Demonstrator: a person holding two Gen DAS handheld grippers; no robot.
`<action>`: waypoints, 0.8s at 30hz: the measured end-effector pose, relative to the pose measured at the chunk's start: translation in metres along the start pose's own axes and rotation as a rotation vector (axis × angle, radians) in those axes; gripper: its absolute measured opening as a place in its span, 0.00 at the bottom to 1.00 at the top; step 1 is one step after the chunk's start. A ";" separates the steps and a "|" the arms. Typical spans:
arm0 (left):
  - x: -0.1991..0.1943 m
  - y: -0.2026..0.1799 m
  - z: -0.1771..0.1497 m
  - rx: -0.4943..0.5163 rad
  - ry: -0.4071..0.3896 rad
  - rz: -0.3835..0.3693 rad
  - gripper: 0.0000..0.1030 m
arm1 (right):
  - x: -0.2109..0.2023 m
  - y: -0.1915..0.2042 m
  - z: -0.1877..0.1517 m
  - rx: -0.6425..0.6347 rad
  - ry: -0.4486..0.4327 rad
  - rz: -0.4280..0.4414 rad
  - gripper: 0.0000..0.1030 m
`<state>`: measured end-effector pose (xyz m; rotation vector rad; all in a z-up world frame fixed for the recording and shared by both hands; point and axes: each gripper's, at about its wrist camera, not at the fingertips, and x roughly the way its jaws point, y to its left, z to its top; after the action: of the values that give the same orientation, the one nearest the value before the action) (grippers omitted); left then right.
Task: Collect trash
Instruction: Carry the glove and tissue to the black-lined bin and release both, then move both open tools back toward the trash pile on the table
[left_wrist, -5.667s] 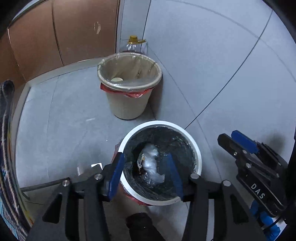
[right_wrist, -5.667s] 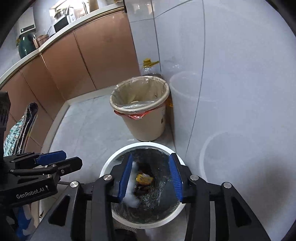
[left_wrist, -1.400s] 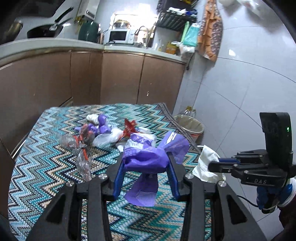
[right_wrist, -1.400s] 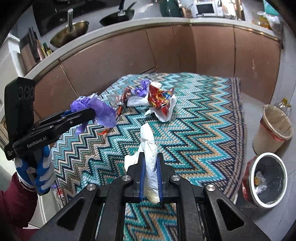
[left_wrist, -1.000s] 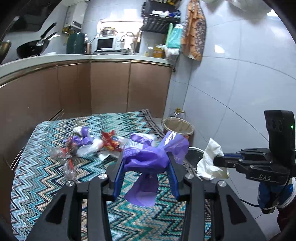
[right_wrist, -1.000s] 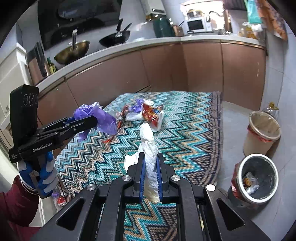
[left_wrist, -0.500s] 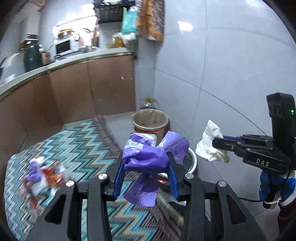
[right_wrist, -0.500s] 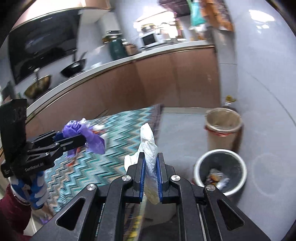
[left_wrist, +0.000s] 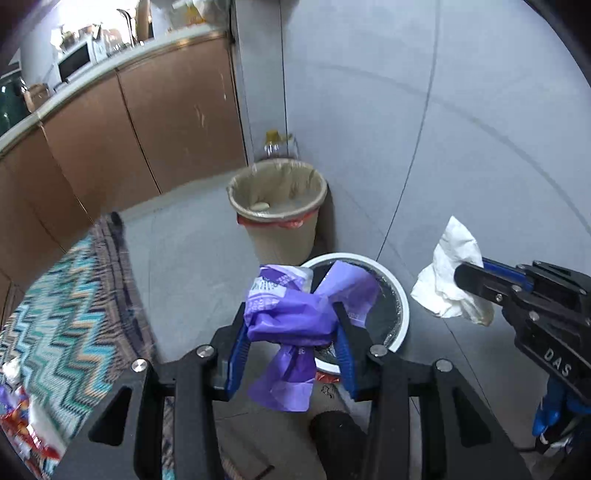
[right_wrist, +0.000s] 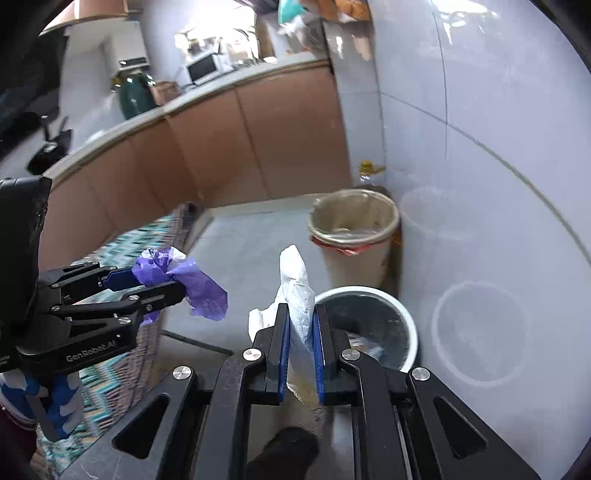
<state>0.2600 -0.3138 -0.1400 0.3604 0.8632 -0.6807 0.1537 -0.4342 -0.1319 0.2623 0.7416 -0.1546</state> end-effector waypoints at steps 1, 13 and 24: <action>0.013 -0.003 0.004 -0.003 0.018 -0.004 0.39 | 0.010 -0.006 0.002 0.003 0.011 -0.011 0.12; 0.110 -0.007 0.017 -0.047 0.137 -0.005 0.44 | 0.105 -0.044 0.000 0.021 0.135 -0.100 0.15; 0.117 -0.006 0.018 -0.087 0.142 -0.061 0.48 | 0.113 -0.060 -0.011 0.057 0.157 -0.141 0.35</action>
<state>0.3201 -0.3751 -0.2214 0.3083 1.0385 -0.6774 0.2155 -0.4938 -0.2278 0.2784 0.9127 -0.2915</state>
